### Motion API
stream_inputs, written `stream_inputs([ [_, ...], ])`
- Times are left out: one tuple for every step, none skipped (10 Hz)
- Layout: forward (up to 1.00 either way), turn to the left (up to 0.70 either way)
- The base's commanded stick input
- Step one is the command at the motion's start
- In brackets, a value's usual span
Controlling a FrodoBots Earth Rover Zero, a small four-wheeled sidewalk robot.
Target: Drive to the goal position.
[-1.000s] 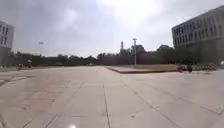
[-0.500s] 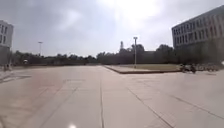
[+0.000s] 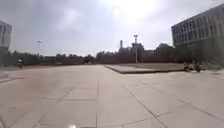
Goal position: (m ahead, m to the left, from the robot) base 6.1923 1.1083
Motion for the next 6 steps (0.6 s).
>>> stream_inputs([
  [1.00,0.06],
  [1.00,0.00],
  [1.00,0.00],
  [1.00,0.00],
  [1.00,0.00],
  [1.00,0.00],
])
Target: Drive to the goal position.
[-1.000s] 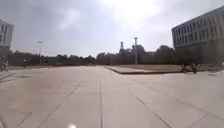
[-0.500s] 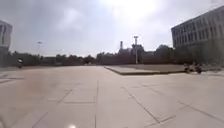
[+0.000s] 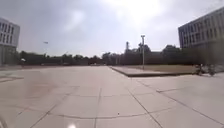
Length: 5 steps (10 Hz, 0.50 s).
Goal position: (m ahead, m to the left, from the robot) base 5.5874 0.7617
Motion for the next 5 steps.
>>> stream_inputs([
  [1.00,0.00],
  [1.00,0.00],
  [1.00,0.00],
  [1.00,0.00],
  [1.00,0.00],
])
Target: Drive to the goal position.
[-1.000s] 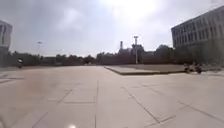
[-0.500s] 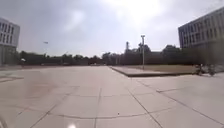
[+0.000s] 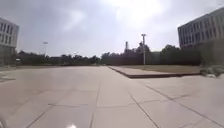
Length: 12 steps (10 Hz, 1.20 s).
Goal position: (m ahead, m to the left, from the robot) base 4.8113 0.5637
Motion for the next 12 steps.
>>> stream_inputs([
  [1.00,0.00],
  [1.00,0.00],
  [1.00,0.00],
  [1.00,0.00],
  [1.00,0.00],
  [1.00,0.00],
  [1.00,0.00],
  [1.00,0.00],
  [1.00,0.00],
  [1.00,0.00],
  [1.00,0.12],
  [1.00,0.40],
])
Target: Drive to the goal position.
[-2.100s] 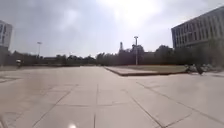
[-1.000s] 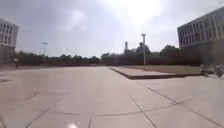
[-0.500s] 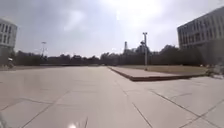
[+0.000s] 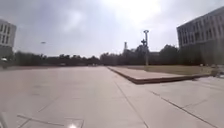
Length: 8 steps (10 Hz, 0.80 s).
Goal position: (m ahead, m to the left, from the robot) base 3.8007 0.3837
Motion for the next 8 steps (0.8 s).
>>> stream_inputs([
  [1.00,0.40],
  [1.00,0.40],
  [1.00,0.29],
  [1.00,0.00],
  [1.00,0.00],
  [1.00,0.00],
  [1.00,0.00],
  [1.00,0.00],
])
